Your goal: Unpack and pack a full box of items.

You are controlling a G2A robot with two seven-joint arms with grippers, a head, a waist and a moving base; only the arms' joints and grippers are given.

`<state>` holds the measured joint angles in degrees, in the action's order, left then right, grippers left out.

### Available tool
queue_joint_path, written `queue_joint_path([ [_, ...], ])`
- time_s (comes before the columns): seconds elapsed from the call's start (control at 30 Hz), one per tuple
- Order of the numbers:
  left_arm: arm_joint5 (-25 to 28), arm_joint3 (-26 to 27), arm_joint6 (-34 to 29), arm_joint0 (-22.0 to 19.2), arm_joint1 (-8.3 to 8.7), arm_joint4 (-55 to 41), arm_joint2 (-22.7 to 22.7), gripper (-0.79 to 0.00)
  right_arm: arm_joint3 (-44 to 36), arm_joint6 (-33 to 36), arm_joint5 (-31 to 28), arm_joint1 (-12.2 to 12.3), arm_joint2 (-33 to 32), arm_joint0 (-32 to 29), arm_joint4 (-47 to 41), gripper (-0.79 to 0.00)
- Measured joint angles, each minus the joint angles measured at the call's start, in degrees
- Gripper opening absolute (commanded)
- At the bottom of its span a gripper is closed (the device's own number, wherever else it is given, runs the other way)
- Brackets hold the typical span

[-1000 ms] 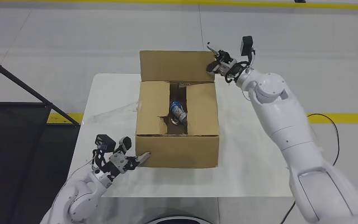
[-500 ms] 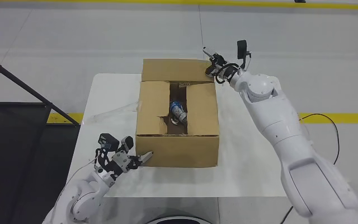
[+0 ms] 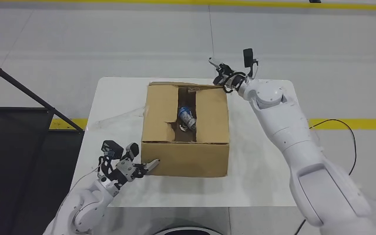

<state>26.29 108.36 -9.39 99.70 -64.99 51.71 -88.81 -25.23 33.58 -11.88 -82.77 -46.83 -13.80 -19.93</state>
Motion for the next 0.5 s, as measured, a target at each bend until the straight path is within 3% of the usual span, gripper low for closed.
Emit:
queue_joint_path([
  [0.27, 1.4, 0.5, 2.6, 0.7, 0.07, -2.2, -1.2, 0.000, -1.7, -1.0, -4.4, 0.4, -2.5, -0.7, -0.8, 0.000],
  [0.4, 4.1, 0.3, 4.3, 1.3, 0.21, -5.9, -3.2, 0.000, -7.2, 1.8, -6.8, 1.3, -4.2, -2.4, -0.8, 0.000],
  [0.5, 5.1, -0.2, 5.7, 1.6, 0.28, -8.3, -4.8, 0.000, -13.0, 6.5, -5.4, 2.0, -5.1, -4.5, -1.0, 0.000],
])
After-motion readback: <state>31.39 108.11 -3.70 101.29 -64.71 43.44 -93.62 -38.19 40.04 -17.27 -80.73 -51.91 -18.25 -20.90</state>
